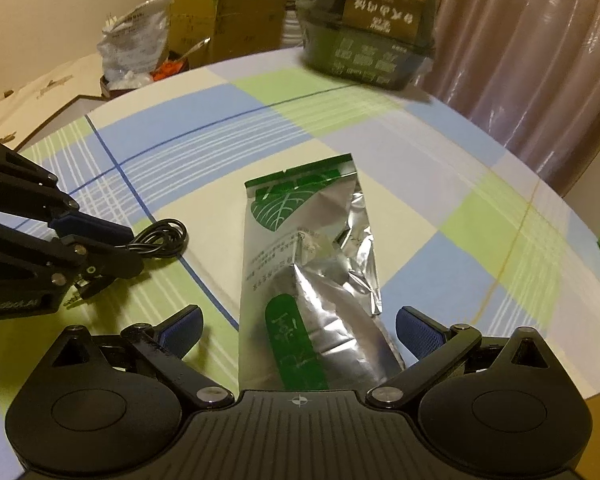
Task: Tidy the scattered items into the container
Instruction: 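Grasp the black cable with the left gripper while the right grasps the silver tea bag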
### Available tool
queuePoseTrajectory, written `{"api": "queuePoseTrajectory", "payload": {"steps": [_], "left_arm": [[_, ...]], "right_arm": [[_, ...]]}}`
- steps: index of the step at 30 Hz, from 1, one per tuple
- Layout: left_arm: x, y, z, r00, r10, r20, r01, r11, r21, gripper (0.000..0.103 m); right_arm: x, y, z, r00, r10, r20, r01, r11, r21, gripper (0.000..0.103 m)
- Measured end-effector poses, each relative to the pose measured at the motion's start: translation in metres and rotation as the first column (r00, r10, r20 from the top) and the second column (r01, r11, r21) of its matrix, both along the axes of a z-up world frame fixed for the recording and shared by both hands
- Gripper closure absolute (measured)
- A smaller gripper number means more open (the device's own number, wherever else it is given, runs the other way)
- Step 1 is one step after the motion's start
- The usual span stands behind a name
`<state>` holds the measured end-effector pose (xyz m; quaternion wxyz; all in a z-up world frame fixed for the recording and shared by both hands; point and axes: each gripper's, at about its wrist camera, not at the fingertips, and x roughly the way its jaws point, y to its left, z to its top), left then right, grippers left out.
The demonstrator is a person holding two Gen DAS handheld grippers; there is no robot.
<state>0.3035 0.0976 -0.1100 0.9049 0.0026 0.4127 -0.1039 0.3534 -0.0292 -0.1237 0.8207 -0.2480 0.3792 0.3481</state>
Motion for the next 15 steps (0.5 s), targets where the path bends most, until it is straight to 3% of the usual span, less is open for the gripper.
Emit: {"api": "queuePoseTrajectory", "payload": {"steps": [5,9,10,12,15], "left_arm": [[0.001,0.001,-0.001,1.000,0.007,-0.004,-0.007,1.000,-0.012,0.092],[0.000,-0.001,0.000,1.000,-0.005,-0.003,0.005,1.000,-0.020,0.092],[0.001,-0.001,-0.001,1.000,-0.008,-0.002,0.008,1.000,-0.022,0.092],[0.000,-0.002,-0.001,1.000,-0.013,-0.004,0.013,1.000,-0.026,0.092],[0.000,-0.004,-0.002,1.000,-0.025,-0.005,0.025,0.999,-0.031,0.092]], "right_arm": [[0.010,0.004,-0.004,0.999,-0.016,-0.050,0.015,1.000,-0.006,0.004],[0.019,0.002,-0.006,0.996,-0.033,-0.084,0.033,0.999,-0.007,0.018],[0.021,0.001,-0.005,0.994,-0.043,-0.098,0.043,0.999,0.002,0.026],[0.025,-0.002,-0.003,0.990,-0.062,-0.124,0.065,0.998,0.020,0.029],[0.019,-0.003,0.001,0.992,-0.062,-0.111,0.065,0.998,0.021,0.041]]}}
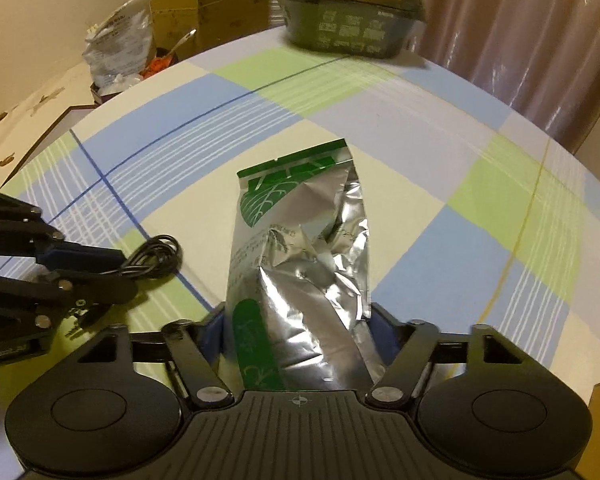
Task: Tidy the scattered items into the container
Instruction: 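Grasp the black cable with the left gripper while the right grasps the silver tea bag, then lift and carry the cable with the left gripper while the right carries the tea bag to the box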
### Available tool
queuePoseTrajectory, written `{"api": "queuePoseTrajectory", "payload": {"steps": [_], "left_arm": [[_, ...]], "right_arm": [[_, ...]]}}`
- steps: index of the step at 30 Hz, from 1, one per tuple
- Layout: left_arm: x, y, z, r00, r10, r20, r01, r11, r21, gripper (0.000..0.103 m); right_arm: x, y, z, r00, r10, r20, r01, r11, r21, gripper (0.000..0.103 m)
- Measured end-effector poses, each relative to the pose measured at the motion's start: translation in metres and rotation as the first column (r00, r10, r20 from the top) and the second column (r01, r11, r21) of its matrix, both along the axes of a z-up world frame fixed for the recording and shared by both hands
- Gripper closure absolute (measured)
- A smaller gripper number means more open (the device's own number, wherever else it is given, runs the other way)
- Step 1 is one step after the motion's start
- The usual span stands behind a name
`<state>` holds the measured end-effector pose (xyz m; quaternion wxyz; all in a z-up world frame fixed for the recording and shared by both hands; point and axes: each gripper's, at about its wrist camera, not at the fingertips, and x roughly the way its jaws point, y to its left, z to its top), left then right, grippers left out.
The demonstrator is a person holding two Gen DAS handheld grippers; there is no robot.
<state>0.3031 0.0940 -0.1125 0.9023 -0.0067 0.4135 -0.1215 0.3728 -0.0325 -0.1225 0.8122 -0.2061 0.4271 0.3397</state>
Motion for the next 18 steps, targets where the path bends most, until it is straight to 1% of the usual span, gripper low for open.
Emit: {"api": "queuePoseTrajectory", "payload": {"steps": [1,2,6,9,13,16,18], "left_arm": [[0.000,-0.001,0.000,1.000,-0.007,-0.002,0.007,1.000,-0.005,0.092],[-0.001,-0.002,-0.001,1.000,-0.015,-0.004,0.015,1.000,-0.008,0.092],[-0.003,-0.012,-0.002,0.998,-0.069,-0.008,0.069,0.998,-0.014,0.092],[-0.007,-0.022,-0.002,0.992,-0.127,-0.013,0.127,0.992,-0.028,0.092],[-0.011,-0.038,-0.003,0.976,-0.217,-0.025,0.216,0.975,-0.050,0.092],[-0.016,-0.051,-0.003,0.962,-0.273,-0.031,0.271,0.962,-0.040,0.092],[-0.018,-0.057,-0.003,0.958,-0.285,-0.033,0.284,0.958,-0.031,0.092]], "right_arm": [[-0.003,0.000,0.002,1.000,-0.006,0.003,0.006,1.000,0.003,0.046],[-0.005,0.000,0.004,1.000,-0.018,0.001,0.018,1.000,0.003,0.047],[-0.018,-0.008,0.007,0.998,-0.060,-0.016,0.061,0.998,0.009,0.048],[-0.034,-0.023,0.009,0.994,-0.107,-0.035,0.108,0.994,0.028,0.048],[-0.063,-0.049,0.012,0.980,-0.197,-0.042,0.198,0.980,0.035,0.048],[-0.087,-0.072,0.015,0.960,-0.275,-0.058,0.277,0.960,0.039,0.048],[-0.102,-0.086,0.014,0.950,-0.304,-0.073,0.307,0.951,0.029,0.047]]}}
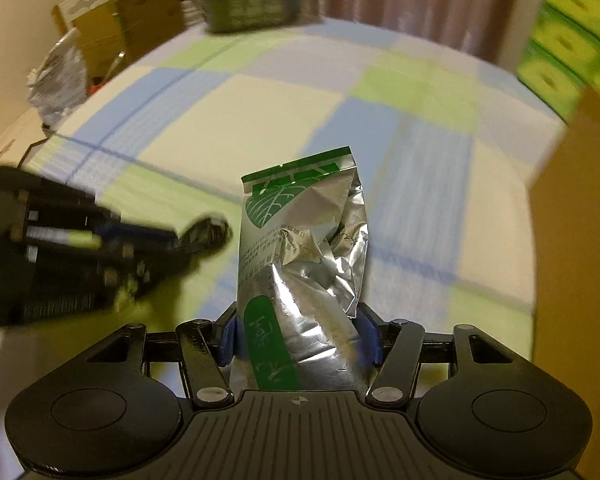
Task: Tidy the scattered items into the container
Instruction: 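Lift and carry the cable with the left gripper while the right carries the tea bag to the box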
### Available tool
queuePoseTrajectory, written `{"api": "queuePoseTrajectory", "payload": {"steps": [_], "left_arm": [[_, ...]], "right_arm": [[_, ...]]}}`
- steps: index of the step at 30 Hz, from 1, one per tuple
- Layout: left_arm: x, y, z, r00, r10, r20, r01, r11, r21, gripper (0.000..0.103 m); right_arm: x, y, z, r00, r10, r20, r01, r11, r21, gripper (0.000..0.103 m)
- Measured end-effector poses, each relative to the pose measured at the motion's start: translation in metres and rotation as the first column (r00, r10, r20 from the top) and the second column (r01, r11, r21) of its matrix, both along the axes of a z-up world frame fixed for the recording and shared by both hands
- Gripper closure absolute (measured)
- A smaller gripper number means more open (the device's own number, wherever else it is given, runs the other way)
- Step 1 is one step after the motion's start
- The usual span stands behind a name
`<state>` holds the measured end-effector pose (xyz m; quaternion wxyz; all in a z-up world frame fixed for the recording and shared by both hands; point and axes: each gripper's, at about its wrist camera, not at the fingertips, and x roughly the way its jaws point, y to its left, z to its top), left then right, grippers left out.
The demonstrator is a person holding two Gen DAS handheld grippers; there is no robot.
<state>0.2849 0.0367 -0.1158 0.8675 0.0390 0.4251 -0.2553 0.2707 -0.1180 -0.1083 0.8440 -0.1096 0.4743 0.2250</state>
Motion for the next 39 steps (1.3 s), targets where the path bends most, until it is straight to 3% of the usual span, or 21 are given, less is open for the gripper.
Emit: {"api": "queuePoseTrajectory", "payload": {"steps": [6,14,23,27,32,39], "left_arm": [[-0.003,-0.009,-0.002,1.000,-0.017,0.007,0.017,0.999,0.045,0.088],[-0.003,-0.009,-0.001,1.000,-0.006,0.004,0.006,0.999,0.042,0.092],[-0.003,-0.007,0.000,1.000,-0.004,0.003,0.004,1.000,0.029,0.092],[-0.004,-0.007,0.003,1.000,-0.004,0.008,0.004,1.000,0.026,0.092],[-0.004,-0.009,0.002,1.000,-0.009,0.008,0.009,1.000,0.029,0.092],[-0.004,-0.008,0.003,1.000,-0.013,0.006,0.013,1.000,0.017,0.092]], "right_arm": [[-0.021,-0.018,0.003,1.000,0.006,0.003,-0.006,1.000,-0.019,0.032],[-0.013,-0.017,0.002,1.000,-0.006,0.011,0.006,1.000,-0.004,0.018],[0.005,-0.019,-0.005,0.998,-0.006,-0.064,0.008,1.000,0.030,0.015],[0.003,-0.018,-0.005,0.998,0.007,-0.058,-0.006,1.000,0.013,0.017],[-0.003,-0.017,-0.001,0.999,0.011,-0.038,-0.011,1.000,0.007,0.045],[-0.013,-0.020,0.006,1.000,-0.011,-0.008,0.012,1.000,0.027,0.053]]}}
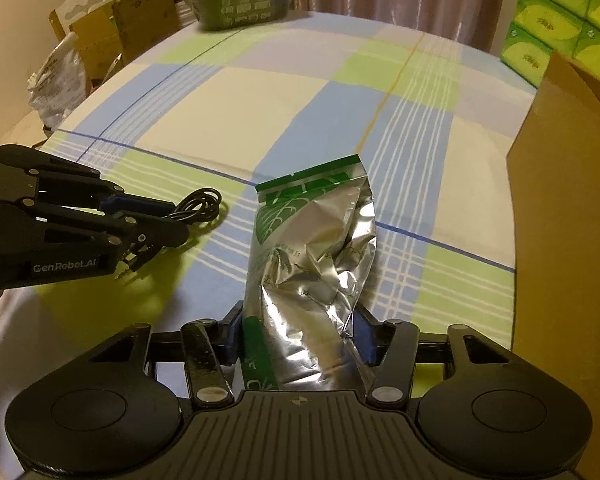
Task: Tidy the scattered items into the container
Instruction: 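Lift and carry the cable with the left gripper while the right carries the tea bag to the box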
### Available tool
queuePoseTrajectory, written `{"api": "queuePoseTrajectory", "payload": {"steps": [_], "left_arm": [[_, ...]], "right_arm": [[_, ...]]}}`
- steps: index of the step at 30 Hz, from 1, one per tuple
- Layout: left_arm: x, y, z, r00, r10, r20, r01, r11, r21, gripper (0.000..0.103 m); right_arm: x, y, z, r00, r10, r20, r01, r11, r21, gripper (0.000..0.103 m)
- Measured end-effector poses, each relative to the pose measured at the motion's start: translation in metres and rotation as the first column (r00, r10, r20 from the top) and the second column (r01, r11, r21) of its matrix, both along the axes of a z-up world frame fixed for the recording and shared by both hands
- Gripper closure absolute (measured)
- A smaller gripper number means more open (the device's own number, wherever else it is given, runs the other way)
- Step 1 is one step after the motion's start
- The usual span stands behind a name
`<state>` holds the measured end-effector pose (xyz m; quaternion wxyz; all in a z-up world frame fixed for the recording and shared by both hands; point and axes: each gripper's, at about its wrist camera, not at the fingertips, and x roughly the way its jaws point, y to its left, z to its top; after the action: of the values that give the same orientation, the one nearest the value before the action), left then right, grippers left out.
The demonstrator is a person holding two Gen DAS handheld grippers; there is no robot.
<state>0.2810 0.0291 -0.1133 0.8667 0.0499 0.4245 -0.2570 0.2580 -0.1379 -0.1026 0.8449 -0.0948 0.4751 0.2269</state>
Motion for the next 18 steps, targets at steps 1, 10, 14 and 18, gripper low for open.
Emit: {"api": "queuePoseTrajectory", "payload": {"steps": [1,10,14,18], "left_arm": [[0.000,0.000,0.000,1.000,-0.001,0.000,0.001,1.000,-0.003,0.092],[-0.002,-0.003,0.004,1.000,-0.009,0.003,0.009,1.000,-0.021,0.092],[-0.004,-0.004,0.007,1.000,-0.009,0.008,0.010,0.999,-0.032,0.092],[-0.009,-0.008,0.011,1.000,-0.018,0.015,0.019,0.999,-0.038,0.092]], "right_arm": [[-0.001,-0.001,0.001,1.000,-0.006,0.001,0.006,1.000,0.006,0.053],[-0.012,-0.007,0.020,0.998,-0.048,0.049,0.047,0.998,0.037,0.053],[-0.017,-0.009,0.032,0.996,-0.057,0.068,0.054,0.998,0.044,0.053],[-0.022,-0.013,0.041,0.994,-0.074,0.077,0.070,0.996,0.051,0.053]]}}
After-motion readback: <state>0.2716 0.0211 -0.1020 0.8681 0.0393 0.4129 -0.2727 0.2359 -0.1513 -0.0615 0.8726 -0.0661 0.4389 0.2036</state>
